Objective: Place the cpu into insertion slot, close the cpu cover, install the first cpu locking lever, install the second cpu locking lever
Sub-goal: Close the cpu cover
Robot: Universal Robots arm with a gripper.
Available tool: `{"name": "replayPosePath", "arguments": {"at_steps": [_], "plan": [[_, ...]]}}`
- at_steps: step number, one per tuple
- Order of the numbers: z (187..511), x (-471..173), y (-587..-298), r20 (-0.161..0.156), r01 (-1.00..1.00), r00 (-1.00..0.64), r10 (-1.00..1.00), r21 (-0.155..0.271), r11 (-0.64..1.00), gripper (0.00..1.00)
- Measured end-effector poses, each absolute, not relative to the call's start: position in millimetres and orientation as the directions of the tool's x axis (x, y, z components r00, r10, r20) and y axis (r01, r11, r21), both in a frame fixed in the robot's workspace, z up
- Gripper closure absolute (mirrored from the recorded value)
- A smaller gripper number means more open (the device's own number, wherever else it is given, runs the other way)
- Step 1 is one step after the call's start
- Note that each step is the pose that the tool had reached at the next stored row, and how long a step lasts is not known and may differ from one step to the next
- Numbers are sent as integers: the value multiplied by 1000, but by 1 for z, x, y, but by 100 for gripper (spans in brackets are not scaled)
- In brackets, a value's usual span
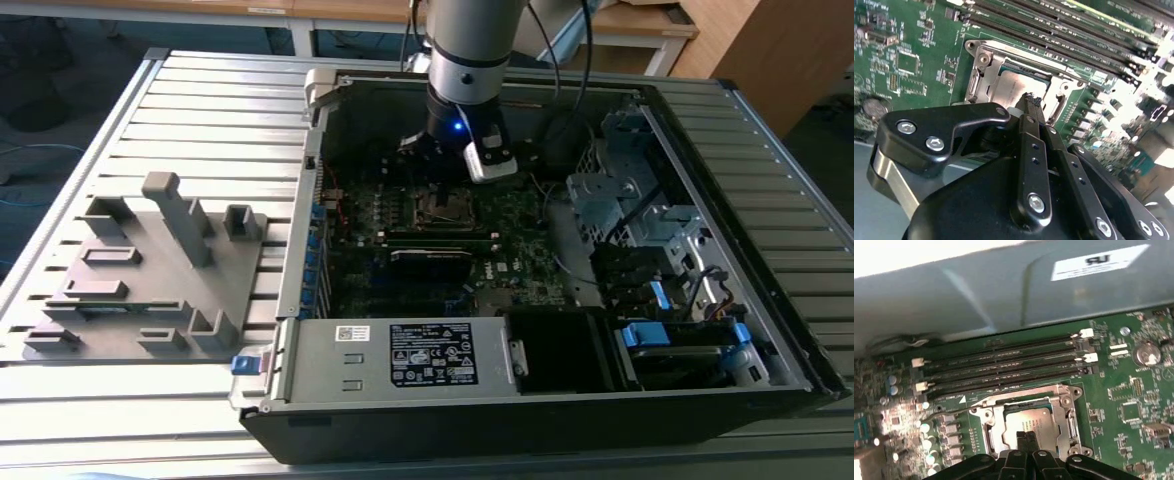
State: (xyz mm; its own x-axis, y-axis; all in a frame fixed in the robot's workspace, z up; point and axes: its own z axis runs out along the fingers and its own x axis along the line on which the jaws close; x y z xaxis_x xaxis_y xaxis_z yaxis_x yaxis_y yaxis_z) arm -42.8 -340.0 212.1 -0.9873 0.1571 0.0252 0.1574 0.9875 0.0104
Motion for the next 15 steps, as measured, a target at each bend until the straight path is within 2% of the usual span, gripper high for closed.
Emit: {"name": "replayPosePath", "arguments": {"at_steps": [7,11,15], "plan": [[211,-43,-340,25,32,-999,32,10,999,89],[211,-43,-340,24,25,-999,25,10,1000,89],[211,-44,-340,-8,25,-1000,25,13,1000,89]]}}
